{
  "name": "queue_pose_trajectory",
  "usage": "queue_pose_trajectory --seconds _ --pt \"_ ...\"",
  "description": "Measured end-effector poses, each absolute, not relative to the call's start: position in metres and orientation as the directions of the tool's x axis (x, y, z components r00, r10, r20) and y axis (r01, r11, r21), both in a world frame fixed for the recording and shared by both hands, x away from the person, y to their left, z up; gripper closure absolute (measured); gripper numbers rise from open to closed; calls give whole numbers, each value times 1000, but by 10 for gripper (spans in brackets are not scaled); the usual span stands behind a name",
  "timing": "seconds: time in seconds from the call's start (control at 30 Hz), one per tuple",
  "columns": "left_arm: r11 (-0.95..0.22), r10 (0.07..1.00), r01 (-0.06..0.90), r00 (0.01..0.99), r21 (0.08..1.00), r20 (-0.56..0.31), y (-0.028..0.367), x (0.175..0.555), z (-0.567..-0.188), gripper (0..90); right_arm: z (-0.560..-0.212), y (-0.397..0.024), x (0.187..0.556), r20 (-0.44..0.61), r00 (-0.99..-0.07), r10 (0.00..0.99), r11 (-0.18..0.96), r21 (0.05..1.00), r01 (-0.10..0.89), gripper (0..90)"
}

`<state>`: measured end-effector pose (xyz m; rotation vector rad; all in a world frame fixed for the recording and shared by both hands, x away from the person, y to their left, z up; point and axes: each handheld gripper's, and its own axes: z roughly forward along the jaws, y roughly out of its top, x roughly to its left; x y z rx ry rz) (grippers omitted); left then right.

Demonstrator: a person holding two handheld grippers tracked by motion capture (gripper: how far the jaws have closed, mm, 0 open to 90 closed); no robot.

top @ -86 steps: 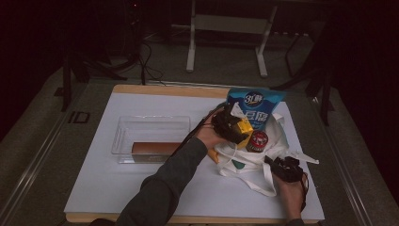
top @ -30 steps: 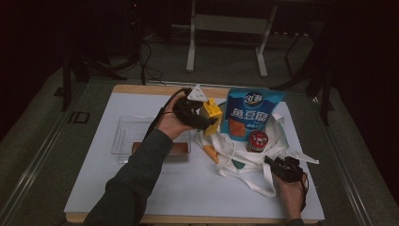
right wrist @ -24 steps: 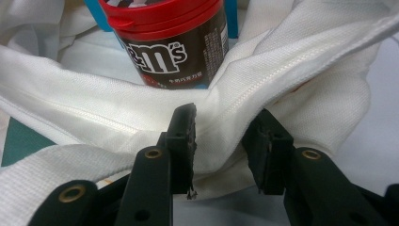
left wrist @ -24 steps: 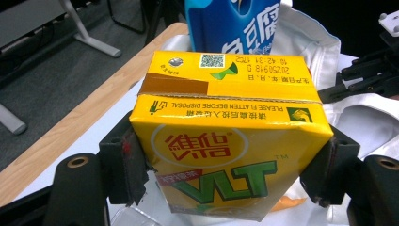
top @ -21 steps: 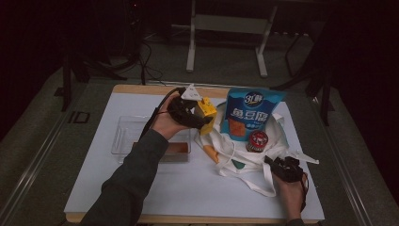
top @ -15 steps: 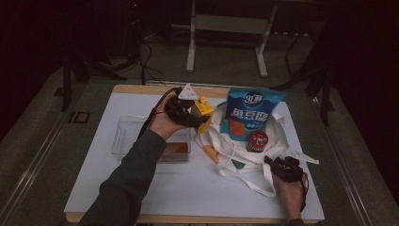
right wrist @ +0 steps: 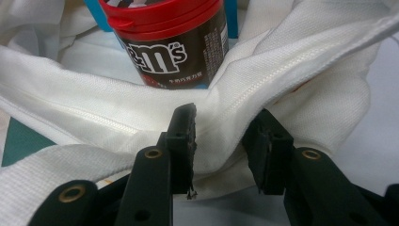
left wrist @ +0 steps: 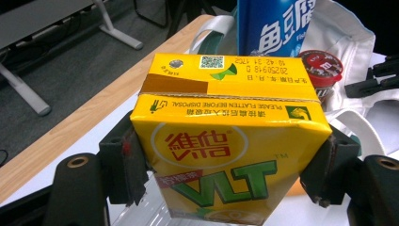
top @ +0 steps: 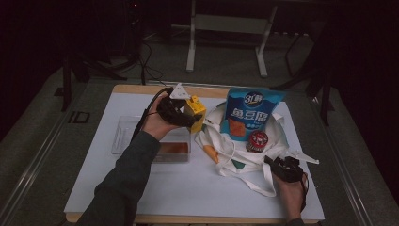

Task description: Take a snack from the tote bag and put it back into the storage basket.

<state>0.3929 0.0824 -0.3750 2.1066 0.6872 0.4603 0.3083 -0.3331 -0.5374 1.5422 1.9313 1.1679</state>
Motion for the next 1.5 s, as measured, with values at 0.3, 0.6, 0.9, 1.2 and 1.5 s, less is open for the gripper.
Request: queue_pose_trajectory --seconds 0.3,0.6,0.9,1.2,1.5 --pt "-484 637 317 767 816 80 89 391 -378 283 -537 -333 308 181 -308 934 40 803 594 640" --pt "-479 654 328 752 814 82 97 390 -381 283 -537 -333 308 178 -309 934 43 804 593 641" --pt "-490 661 341 745 802 88 102 390 -387 283 -537 -333 308 181 -308 934 40 803 594 640" --pt "-472 680 363 730 803 70 110 390 -395 283 -537 -333 308 180 -309 934 42 803 594 640" --pt "-466 696 383 716 798 63 116 390 -401 283 -537 -333 308 181 -308 934 40 804 594 640"
